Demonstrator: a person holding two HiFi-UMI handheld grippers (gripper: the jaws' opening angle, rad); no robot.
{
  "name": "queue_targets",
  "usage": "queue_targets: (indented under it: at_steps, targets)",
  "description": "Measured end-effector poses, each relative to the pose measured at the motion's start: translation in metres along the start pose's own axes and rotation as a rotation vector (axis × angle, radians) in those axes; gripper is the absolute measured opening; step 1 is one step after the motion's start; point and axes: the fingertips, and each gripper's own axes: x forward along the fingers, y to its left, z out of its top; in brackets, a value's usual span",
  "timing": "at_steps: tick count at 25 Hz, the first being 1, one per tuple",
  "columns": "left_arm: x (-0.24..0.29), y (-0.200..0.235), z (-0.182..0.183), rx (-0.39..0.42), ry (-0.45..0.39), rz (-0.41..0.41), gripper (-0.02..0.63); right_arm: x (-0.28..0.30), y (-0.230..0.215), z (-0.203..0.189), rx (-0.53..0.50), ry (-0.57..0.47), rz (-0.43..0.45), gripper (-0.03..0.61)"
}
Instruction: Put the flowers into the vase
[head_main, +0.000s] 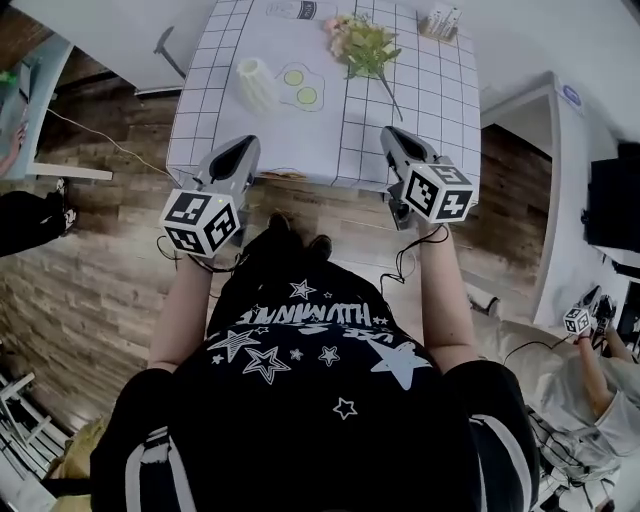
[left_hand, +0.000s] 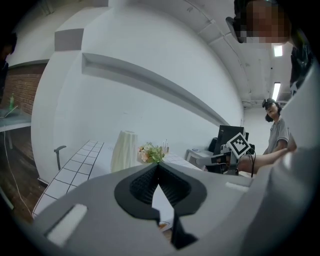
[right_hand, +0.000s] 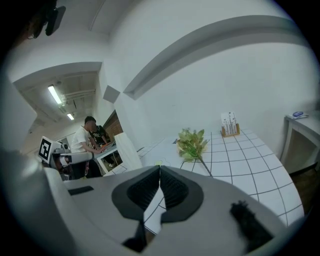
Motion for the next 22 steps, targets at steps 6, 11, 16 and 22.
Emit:
queue_targets:
  at_steps: [6,11,16,22]
  targets:
    - [0.014,0.017,-0.002,-0.013,0.013,-0.004,0.011,-0.002,-0.010,0.012,0.010,-0.008,-0.052,0.012]
    - [0.030,0.025,0.007,0.018,0.006,-0.027,0.031,-0.009,-0.026,0.023,0.031,-0.018,-0.119,0.012]
    - [0.035,0.042,0.016,0.016,-0.001,-0.040,0.035,0.000,-0.023,0.042,0.024,-0.040,-0.141,0.012]
    - [0.043,0.058,0.008,0.079,0.009,-0.031,0.159,0.019,-0.015,0.047,0.017,-0.028,-0.141,0.012]
